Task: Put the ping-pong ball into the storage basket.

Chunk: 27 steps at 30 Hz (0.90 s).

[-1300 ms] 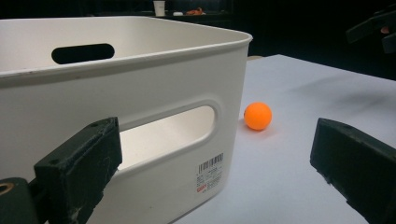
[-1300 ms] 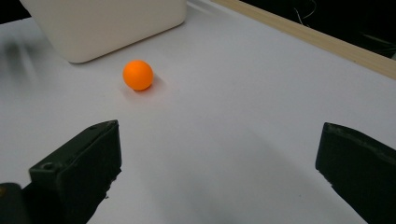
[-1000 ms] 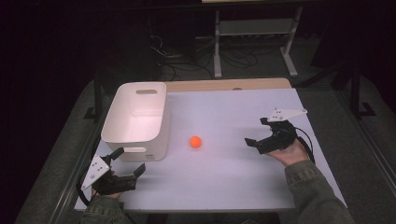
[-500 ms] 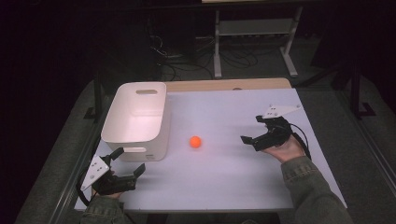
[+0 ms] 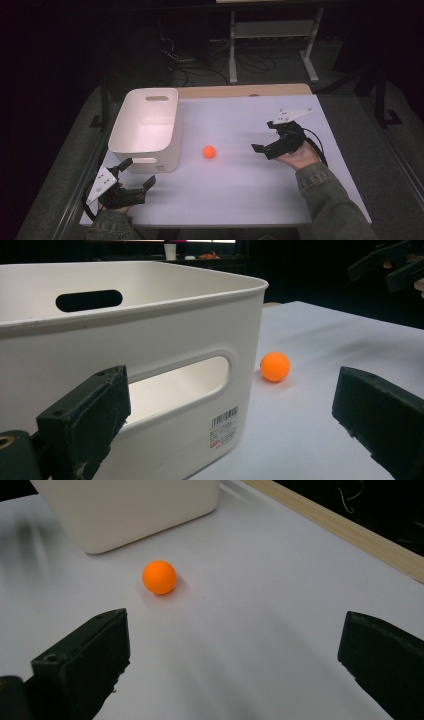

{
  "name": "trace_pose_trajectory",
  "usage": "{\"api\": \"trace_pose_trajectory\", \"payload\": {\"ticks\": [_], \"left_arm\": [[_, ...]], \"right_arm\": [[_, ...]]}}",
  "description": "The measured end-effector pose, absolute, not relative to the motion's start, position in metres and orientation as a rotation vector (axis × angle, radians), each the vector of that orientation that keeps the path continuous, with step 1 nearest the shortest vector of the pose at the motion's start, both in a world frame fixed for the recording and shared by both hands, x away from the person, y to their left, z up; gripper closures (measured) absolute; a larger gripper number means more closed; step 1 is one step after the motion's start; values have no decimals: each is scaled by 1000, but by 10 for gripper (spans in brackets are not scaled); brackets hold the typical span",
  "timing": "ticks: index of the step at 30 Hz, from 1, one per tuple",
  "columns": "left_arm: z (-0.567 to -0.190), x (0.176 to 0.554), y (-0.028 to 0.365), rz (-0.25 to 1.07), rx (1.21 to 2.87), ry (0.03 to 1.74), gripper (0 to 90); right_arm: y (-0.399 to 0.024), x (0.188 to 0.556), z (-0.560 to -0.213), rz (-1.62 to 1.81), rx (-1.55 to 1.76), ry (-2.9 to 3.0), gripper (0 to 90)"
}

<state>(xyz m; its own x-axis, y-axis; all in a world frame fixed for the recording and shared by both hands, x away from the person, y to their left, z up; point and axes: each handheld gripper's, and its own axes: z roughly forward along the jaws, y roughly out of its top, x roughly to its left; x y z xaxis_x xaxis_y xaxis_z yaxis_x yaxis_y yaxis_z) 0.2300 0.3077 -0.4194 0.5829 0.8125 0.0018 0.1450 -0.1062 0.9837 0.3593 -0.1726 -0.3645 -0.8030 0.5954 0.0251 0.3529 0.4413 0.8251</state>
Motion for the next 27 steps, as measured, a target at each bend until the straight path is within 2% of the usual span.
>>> {"api": "trace_pose_trajectory", "payload": {"ticks": [27], "left_arm": [[-419,229,308,685,1604,819,16]], "right_arm": [[-152,372,-358,1271,762,2482,0]]}}
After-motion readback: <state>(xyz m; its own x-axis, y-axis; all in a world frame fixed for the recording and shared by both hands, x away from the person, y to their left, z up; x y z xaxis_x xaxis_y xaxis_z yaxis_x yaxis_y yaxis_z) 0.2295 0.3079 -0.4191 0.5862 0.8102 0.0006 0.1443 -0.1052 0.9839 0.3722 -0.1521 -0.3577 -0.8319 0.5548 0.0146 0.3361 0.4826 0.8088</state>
